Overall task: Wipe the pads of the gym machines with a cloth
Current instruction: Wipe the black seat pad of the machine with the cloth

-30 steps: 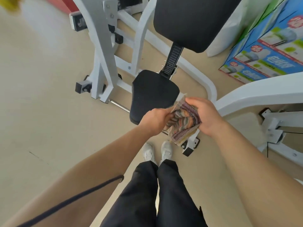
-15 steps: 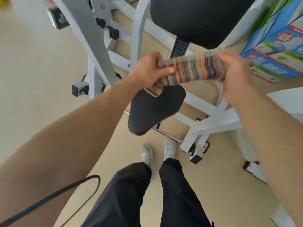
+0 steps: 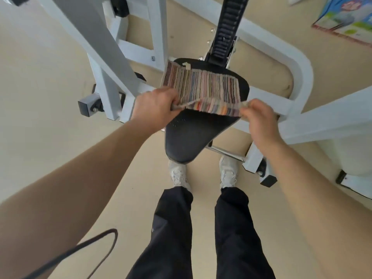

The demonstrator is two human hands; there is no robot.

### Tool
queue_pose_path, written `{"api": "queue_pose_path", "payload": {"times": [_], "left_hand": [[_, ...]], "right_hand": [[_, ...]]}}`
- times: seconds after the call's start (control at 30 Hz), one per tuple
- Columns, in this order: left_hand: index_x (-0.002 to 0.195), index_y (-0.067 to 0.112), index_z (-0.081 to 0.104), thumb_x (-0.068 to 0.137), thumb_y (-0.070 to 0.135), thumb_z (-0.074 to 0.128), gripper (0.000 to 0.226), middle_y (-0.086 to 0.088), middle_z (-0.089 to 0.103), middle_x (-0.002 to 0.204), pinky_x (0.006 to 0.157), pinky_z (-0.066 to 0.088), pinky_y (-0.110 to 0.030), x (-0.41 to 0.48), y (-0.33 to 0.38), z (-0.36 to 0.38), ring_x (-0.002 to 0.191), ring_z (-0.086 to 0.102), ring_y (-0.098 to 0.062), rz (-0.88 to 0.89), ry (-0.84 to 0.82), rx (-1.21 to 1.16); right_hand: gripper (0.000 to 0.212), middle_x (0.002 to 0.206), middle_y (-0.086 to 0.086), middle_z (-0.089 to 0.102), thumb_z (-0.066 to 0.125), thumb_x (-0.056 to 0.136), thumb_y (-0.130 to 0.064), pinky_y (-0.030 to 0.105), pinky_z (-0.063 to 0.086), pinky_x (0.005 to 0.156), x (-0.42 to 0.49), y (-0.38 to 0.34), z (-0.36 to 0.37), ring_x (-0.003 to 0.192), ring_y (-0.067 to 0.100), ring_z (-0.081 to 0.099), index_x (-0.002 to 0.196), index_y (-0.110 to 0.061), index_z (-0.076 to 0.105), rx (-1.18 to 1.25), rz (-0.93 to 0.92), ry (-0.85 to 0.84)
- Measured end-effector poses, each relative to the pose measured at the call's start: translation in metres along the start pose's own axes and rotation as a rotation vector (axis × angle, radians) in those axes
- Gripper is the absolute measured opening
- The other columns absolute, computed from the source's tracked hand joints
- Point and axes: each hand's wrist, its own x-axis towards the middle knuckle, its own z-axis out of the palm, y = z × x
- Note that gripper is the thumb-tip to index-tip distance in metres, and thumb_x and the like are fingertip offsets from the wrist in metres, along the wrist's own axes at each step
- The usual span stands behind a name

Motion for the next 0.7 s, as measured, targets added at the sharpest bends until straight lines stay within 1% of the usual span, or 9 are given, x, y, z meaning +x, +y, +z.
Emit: {"api": "queue_pose_path", "payload": {"times": [0.07, 0.13, 0.17, 0.27, 0.33, 0.4, 0.47, 0.57, 0.7], "left_hand": [[0.073, 0.027, 0.043, 0.087, 0.056, 0.059, 0.036, 0.005, 0.058, 0.083, 0.067, 0.055, -0.040, -0.024, -0.004, 0.026, 0.075, 0.059, -0.022, 0.023, -0.292, 0.094], [0.073, 0.026, 0.051, 0.086, 0.068, 0.049, 0.044, 0.006, 0.059, 0.087, 0.067, 0.050, -0.034, -0.042, -0.006, 0.045, 0.078, 0.058, -0.018, 0.055, -0.458, 0.120], [0.071, 0.025, 0.057, 0.088, 0.071, 0.042, 0.051, 0.006, 0.058, 0.085, 0.065, 0.047, -0.032, -0.049, -0.007, 0.049, 0.078, 0.058, -0.018, 0.054, -0.450, 0.097], [0.073, 0.018, 0.070, 0.095, 0.057, 0.037, 0.056, 0.001, 0.060, 0.087, 0.071, 0.048, -0.036, -0.049, -0.009, 0.061, 0.084, 0.056, -0.023, 0.043, -0.101, 0.052], [0.100, 0.015, 0.071, 0.095, 0.044, 0.046, 0.038, -0.005, 0.062, 0.112, 0.088, 0.051, -0.046, -0.036, -0.002, 0.072, 0.103, 0.057, -0.027, 0.009, 0.032, 0.035], [0.136, 0.012, 0.054, 0.097, 0.043, 0.045, 0.051, -0.012, 0.049, 0.145, 0.111, 0.041, -0.051, -0.022, 0.013, 0.086, 0.134, 0.045, -0.032, -0.027, -0.022, -0.032], [0.156, 0.008, 0.025, 0.102, 0.048, 0.031, 0.068, -0.016, 0.020, 0.165, 0.124, 0.019, -0.051, -0.014, 0.022, 0.103, 0.153, 0.018, -0.034, -0.026, -0.111, -0.025], [0.161, 0.011, 0.002, 0.104, 0.052, 0.015, 0.071, -0.012, -0.004, 0.169, 0.126, 0.003, -0.047, -0.001, 0.016, 0.114, 0.157, -0.003, -0.029, -0.008, -0.148, 0.033], [0.161, 0.014, 0.000, 0.105, 0.051, 0.012, 0.069, -0.009, -0.006, 0.170, 0.126, 0.001, -0.043, 0.049, 0.008, 0.106, 0.157, -0.004, -0.025, 0.038, -0.136, 0.049]], "right_hand": [[0.025, 0.075, -0.004, 0.061, 0.054, 0.094, -0.028, 0.031, 0.040, 0.066, -0.016, 0.040, 0.022, 0.075, 0.015, 0.056, 0.079, -0.011, 0.064, -0.202, 0.062, -0.149], [0.024, 0.095, -0.001, 0.067, 0.057, 0.096, -0.032, 0.037, 0.045, 0.079, -0.029, 0.072, 0.042, 0.093, 0.022, 0.060, 0.088, -0.015, 0.072, -0.383, 0.052, -0.216], [0.027, 0.105, -0.002, 0.066, 0.056, 0.096, -0.036, 0.039, 0.046, 0.086, -0.033, 0.081, 0.049, 0.100, 0.022, 0.058, 0.091, -0.018, 0.075, -0.485, 0.002, -0.204], [0.034, 0.110, 0.001, 0.061, 0.048, 0.094, -0.040, 0.041, 0.046, 0.085, -0.029, 0.083, 0.062, 0.099, 0.024, 0.055, 0.097, -0.018, 0.075, -0.767, -0.194, 0.026], [0.036, 0.122, 0.006, 0.058, 0.048, 0.094, -0.037, 0.040, 0.047, 0.090, -0.014, 0.072, 0.068, 0.109, 0.026, 0.055, 0.116, -0.015, 0.065, -0.848, -0.293, 0.135], [0.054, 0.148, 0.011, 0.045, 0.043, 0.098, -0.042, 0.042, 0.040, 0.110, 0.006, 0.062, 0.082, 0.135, 0.029, 0.044, 0.143, -0.012, 0.047, -0.909, -0.381, 0.014], [0.066, 0.166, 0.014, 0.019, 0.025, 0.103, -0.048, 0.046, 0.020, 0.124, 0.023, 0.061, 0.099, 0.153, 0.030, 0.019, 0.158, -0.011, 0.023, -0.992, -0.442, -0.145], [0.069, 0.169, 0.011, 0.003, 0.012, 0.104, -0.049, 0.045, 0.007, 0.127, 0.044, 0.066, 0.110, 0.156, 0.026, 0.004, 0.160, -0.010, 0.009, -1.065, -0.419, -0.150], [0.068, 0.169, 0.008, -0.010, 0.006, 0.103, -0.049, 0.044, 0.001, 0.127, 0.097, 0.051, 0.104, 0.156, 0.022, -0.008, 0.160, -0.013, -0.005, -1.068, -0.351, -0.106]]}}
